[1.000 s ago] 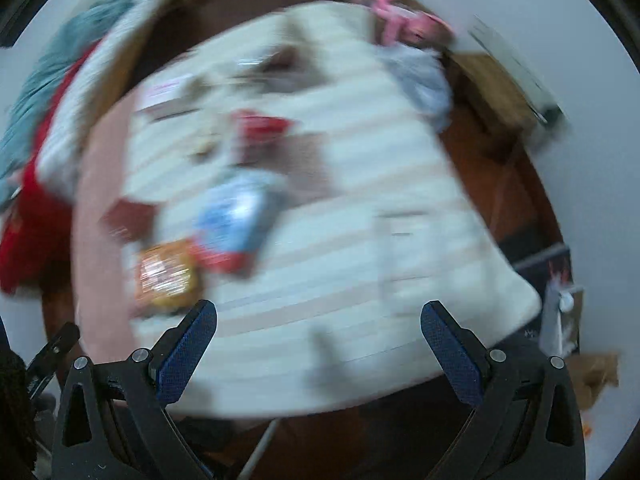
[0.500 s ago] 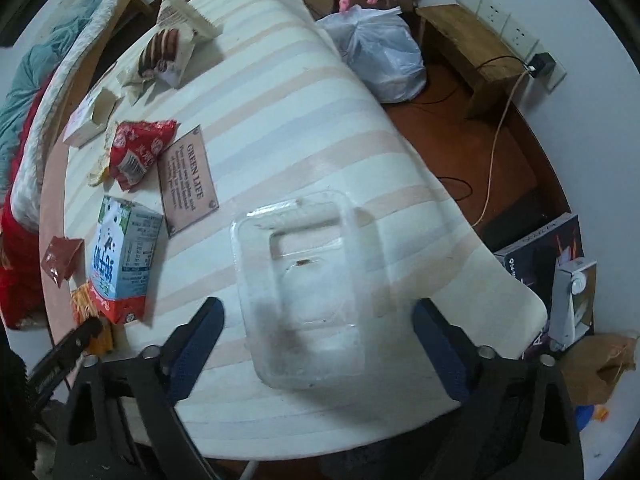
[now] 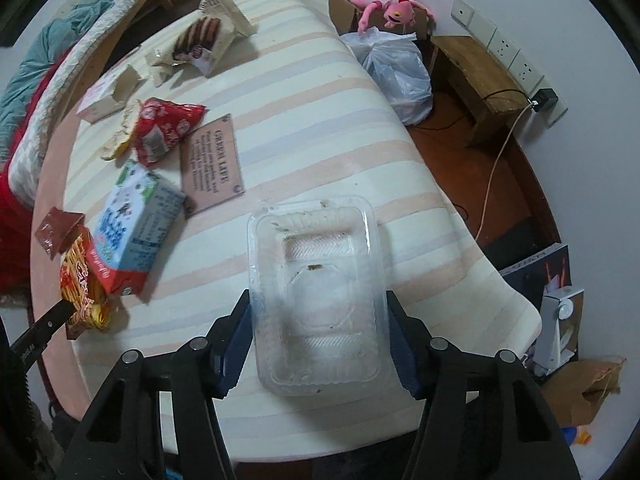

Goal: Collect trash
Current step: 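Grasp the orange chip bag with the left tool while the right tool grasps the clear plastic tray, then carry the chip bag with the left tool while the right tool carries the tray toward the bin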

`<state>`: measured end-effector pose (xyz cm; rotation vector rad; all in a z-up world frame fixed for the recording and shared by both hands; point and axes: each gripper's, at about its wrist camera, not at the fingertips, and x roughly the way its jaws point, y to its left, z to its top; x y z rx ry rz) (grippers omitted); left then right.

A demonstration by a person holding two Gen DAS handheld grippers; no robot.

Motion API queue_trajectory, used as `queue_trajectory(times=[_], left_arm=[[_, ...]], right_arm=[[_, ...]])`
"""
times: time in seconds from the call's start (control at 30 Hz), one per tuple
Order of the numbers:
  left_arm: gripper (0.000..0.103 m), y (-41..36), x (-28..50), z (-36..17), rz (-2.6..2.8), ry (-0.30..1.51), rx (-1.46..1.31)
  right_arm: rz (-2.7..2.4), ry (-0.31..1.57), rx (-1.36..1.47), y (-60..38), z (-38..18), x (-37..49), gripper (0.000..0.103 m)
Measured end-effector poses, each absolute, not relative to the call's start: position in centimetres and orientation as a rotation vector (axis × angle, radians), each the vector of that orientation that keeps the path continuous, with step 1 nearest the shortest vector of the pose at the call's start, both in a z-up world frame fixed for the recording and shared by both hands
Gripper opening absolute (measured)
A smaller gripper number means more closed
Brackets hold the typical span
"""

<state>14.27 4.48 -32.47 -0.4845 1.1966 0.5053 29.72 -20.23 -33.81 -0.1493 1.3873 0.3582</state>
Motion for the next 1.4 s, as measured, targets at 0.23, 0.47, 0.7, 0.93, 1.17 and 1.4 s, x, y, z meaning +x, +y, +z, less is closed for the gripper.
queue_trajectory(times=[0.23,0.47,0.7,0.93,1.17,1.4], left_arm=[[0.004,5.0,11.6,-28.4,0.537,1.107,-0.444],[0.004,6.0,8.9,-23.9,0.585,1.006,-0.384],[0.004,8.2,5.6,-20.1,0.630,0.923,-0.391],[0.004,12.7,0.6,-16.8,0.721,0.851,-0.410],[0.004,19.8,-5.9,-15.8,0.851,0.812,-0.458],[0.004,27.6,-13.0,-19.5,0.964,0.843,-0.583]], right_arm=[[0.409,1.359,-0.110,-20.5,-31.4,27.8,0.062],[0.486,1.323,-0.070,-19.2,-27.9,25.4,0.062],[0.635,1.279,-0.082,-14.4,-23.8,22.1,0.062],[0.818,1.234,-0.132,-6.1,-19.8,17.4,0.062],[0.995,1.232,-0.211,4.5,-18.5,11.7,0.062],[1.144,1.285,-0.329,17.6,-21.9,4.5,0.062]])
